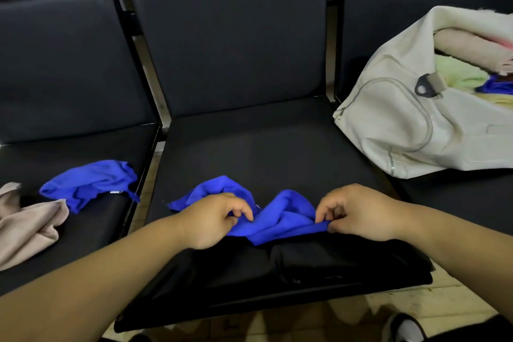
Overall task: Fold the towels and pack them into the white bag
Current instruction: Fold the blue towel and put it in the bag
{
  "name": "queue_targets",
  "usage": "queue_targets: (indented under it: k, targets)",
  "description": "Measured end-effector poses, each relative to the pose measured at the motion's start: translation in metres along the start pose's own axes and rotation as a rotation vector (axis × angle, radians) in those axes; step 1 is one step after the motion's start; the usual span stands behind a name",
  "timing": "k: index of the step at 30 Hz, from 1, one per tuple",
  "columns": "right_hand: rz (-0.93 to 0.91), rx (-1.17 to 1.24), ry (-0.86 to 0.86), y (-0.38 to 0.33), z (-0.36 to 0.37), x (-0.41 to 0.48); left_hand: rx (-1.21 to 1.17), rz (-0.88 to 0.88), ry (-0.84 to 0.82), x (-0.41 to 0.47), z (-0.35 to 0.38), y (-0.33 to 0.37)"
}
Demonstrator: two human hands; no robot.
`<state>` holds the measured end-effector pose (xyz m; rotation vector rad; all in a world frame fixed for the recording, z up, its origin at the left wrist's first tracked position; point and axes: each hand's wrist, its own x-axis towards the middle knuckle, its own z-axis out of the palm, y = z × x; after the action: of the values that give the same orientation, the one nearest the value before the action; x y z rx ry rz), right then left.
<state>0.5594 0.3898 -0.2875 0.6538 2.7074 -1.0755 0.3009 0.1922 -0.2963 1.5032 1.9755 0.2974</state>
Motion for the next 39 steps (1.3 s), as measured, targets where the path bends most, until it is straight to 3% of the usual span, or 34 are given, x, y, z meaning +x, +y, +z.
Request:
queue_targets:
  k: [3,6,10,14,20,24,27,33,39]
  targets:
    - [0.003,0.032,-0.014,-0.007,-0.001,-0.004,0.205,0.026,0.190,-0.002,0.004,0.002]
    - [-0.004,0.090,-0.003,-0.016,-0.007,-0.009,0.150,0.143,0.326,-0.006,0.007,0.024]
    - [-0.032,0.222,-0.001,-0.026,-0.015,-0.015,-0.057,0.241,0.209,-0.006,0.022,0.058]
    - [-0.077,0.337,0.039,-0.032,-0.023,-0.018,-0.225,0.153,0.197,0.007,0.032,0.069]
    - [-0.113,0.575,0.303,-0.031,-0.045,-0.023,-0.463,0.149,0.311,0.015,0.009,0.088]
    - [-0.142,0.844,0.442,-0.034,-0.060,-0.017,-0.554,0.196,0.237,0.009,-0.023,0.092]
    - [-0.172,0.836,0.493,-0.038,-0.069,-0.015,-0.637,0.207,0.170,-0.003,-0.048,0.089]
    - [-0.159,0.705,0.661,-0.032,-0.079,-0.012,-0.406,0.113,0.273,-0.029,-0.081,0.060]
    - [-0.145,0.745,0.693,-0.032,-0.074,-0.011,-0.241,0.018,0.364,-0.048,-0.093,0.040]
